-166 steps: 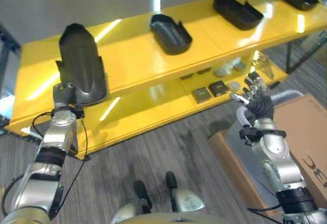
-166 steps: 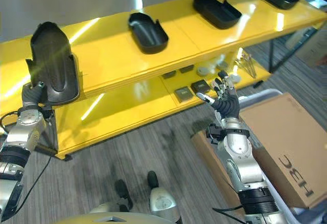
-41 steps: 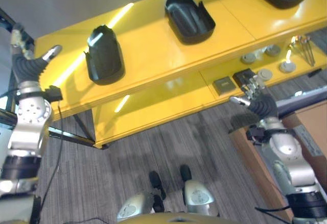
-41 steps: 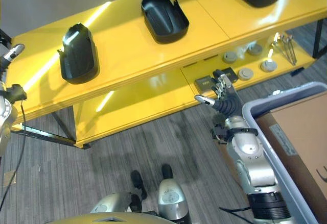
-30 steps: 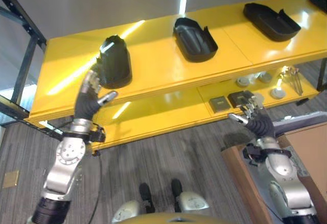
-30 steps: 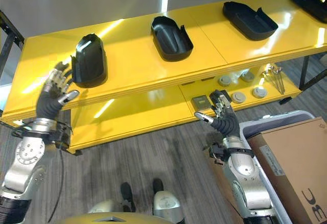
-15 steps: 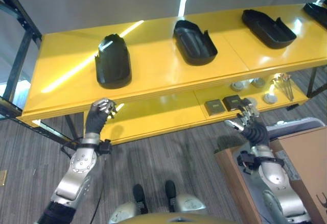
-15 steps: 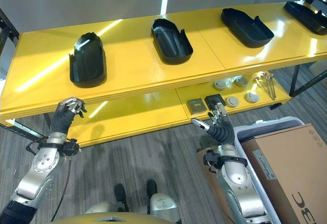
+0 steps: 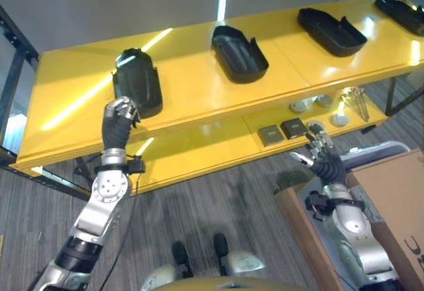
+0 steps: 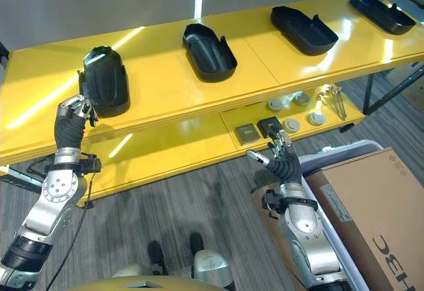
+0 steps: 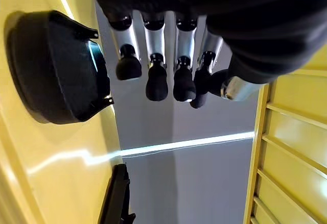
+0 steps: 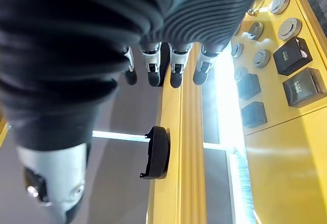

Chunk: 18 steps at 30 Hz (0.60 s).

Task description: Move parts from the plastic box to the shelf.

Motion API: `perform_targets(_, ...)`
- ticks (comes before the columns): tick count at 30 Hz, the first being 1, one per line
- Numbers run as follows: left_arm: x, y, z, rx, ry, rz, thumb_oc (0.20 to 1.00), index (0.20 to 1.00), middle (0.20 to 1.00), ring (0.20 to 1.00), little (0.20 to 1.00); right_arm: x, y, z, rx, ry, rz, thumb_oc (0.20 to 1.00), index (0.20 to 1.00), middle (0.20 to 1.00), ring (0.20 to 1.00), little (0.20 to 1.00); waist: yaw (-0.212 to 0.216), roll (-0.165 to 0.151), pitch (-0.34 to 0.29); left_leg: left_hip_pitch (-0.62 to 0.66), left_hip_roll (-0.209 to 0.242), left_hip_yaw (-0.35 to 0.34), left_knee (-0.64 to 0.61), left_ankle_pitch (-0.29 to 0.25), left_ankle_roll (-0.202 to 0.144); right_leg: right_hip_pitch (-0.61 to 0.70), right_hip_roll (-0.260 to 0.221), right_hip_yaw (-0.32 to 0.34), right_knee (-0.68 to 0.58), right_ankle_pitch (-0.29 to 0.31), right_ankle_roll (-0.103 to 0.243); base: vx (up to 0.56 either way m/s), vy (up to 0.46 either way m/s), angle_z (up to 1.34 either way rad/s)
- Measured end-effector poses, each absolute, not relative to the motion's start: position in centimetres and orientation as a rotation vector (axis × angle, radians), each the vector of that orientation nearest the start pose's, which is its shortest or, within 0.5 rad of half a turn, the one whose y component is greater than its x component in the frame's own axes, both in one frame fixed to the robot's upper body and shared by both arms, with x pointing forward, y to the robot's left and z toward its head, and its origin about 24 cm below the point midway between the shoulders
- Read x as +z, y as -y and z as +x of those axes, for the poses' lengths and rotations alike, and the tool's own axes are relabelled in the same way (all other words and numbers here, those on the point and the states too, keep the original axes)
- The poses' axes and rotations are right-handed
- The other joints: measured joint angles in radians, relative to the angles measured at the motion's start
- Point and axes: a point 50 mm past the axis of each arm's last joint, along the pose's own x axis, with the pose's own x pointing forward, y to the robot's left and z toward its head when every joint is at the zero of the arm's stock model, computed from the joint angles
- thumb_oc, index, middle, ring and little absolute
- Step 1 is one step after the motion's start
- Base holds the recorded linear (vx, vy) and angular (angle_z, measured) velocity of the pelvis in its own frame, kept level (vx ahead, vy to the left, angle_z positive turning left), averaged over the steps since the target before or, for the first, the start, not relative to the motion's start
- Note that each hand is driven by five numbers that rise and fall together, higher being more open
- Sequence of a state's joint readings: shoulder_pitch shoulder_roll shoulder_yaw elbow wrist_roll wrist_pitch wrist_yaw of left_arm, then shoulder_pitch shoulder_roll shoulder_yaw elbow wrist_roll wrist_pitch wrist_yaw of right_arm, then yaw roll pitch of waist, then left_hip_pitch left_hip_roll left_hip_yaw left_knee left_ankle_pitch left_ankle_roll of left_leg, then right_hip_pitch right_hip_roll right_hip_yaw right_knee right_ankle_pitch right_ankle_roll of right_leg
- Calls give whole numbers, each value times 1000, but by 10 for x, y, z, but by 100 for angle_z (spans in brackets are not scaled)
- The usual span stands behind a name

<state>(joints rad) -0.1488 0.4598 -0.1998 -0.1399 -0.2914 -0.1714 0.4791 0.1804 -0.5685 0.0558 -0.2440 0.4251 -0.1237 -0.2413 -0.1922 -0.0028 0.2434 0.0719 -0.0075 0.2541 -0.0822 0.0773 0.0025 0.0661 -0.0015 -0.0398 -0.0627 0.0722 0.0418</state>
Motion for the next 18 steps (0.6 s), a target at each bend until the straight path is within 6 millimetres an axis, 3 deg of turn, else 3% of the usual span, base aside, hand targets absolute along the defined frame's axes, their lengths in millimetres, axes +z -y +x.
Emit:
perform_targets(6, 116, -188, 280, 291, 342, 33, 200, 200, 200, 200, 200, 87, 228, 223, -76, 136, -103, 1000, 1000, 1000, 1000, 1000, -23, 13, 42, -4, 1, 22, 4, -1, -1, -13, 1, 24, 0, 9, -1, -4, 1, -12)
perform_targets(18, 95, -197, 298, 382, 240, 78, 200, 200, 200, 200, 200, 85, 229, 231, -48, 134, -134, 1000, 1000, 1000, 1000, 1000, -43, 9, 89, -4, 3, 47, 5, 1, 3, -22, 2, 38, 0, 14, -4, 1, 2, -5)
